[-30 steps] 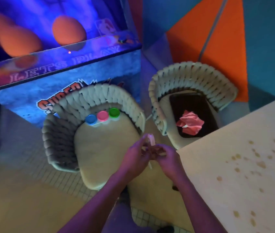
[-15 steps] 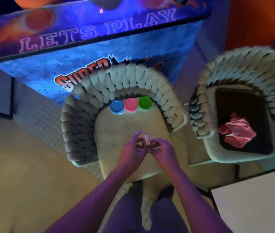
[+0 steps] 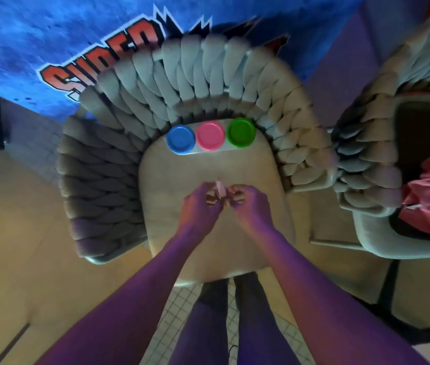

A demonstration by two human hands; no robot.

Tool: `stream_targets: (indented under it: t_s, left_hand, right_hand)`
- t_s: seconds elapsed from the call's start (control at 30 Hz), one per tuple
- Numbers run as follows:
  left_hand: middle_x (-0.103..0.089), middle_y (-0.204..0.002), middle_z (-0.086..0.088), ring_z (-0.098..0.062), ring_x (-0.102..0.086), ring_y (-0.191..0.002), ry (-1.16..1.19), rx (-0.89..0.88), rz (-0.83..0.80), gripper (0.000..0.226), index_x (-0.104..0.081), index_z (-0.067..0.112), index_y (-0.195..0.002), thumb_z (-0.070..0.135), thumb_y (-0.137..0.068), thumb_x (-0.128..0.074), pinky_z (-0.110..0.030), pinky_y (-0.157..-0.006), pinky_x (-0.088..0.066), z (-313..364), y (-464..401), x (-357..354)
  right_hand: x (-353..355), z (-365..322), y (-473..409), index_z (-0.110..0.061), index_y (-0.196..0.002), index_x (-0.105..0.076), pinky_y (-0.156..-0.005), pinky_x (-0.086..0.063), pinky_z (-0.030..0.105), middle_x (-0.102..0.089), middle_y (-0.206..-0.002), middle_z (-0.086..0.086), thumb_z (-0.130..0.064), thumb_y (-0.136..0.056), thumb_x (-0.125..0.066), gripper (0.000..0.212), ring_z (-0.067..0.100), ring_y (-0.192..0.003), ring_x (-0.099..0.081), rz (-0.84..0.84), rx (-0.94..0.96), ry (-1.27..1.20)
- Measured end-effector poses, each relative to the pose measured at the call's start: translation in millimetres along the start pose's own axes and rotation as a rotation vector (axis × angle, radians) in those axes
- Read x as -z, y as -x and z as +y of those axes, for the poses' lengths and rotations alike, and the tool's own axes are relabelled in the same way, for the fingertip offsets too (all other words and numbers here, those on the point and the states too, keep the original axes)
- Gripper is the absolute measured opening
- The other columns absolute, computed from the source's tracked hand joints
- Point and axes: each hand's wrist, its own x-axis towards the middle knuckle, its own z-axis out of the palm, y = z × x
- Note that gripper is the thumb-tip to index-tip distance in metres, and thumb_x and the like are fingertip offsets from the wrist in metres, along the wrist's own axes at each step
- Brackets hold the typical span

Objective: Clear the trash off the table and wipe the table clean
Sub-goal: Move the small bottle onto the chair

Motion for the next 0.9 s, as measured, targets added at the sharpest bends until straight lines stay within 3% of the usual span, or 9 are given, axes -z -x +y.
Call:
stream_targets:
  t_s: [0.23, 0.37, 0.7, 0.9]
  left_hand:
    - [-0.075, -0.107, -0.008, -0.018, -0.074, -0.092, 0.011, -0.124, 0.092, 0.037, -0.068, 0.006, -0.119, -0.001, -0.083, -0.071, -0.040, -0.082, -0.062, -23, -67, -32]
    - [-0.074, -0.108, -0.006, -0.017, -0.073, -0.091, -0.058, -0.163, 0.169, 0.037, -0.071, 0.010, -0.117, 0.001, -0.081, -0.070, -0.036, -0.079, -0.062, -33, -99, -49]
    - [-0.071, -0.112, -0.002, -0.025, -0.069, -0.093, -0.232, -0.193, 0.111, 0.041, -0.070, 0.018, -0.118, 0.011, -0.078, -0.066, -0.035, -0.079, -0.056, -52, -118, -64]
    - [-0.065, -0.128, -0.002, -0.027, -0.068, -0.108, -0.213, -0.056, 0.032, 0.058, -0.056, 0.024, -0.138, 0.022, -0.080, -0.066, -0.045, -0.088, -0.058, -56, -118, -63]
  right_hand:
    - [-20, 16, -75, -0.019, -0.106, -0.074, -0.082, -0.059, 0.044, -0.075, -0.102, 0.005, -0.010, -0.080, -0.073, 0.027, 0.023, -0.091, -0.072, 0.037, 0.082, 0.043]
    - [-35, 28, -111, -0.019, -0.108, -0.074, -0.083, -0.059, 0.045, -0.075, -0.103, 0.004, -0.009, -0.080, -0.073, 0.030, 0.022, -0.093, -0.072, 0.061, 0.116, 0.071]
    - [-54, 52, -131, -0.018, -0.104, -0.072, -0.081, -0.059, 0.044, -0.075, -0.100, 0.000, -0.013, -0.080, -0.072, 0.024, 0.020, -0.092, -0.072, 0.073, 0.100, 0.026]
    - [-40, 48, -120, -0.018, -0.130, -0.063, -0.095, -0.053, 0.040, -0.068, -0.122, 0.004, -0.004, -0.080, -0.073, 0.053, 0.023, -0.105, -0.068, -0.067, -0.001, 0.037]
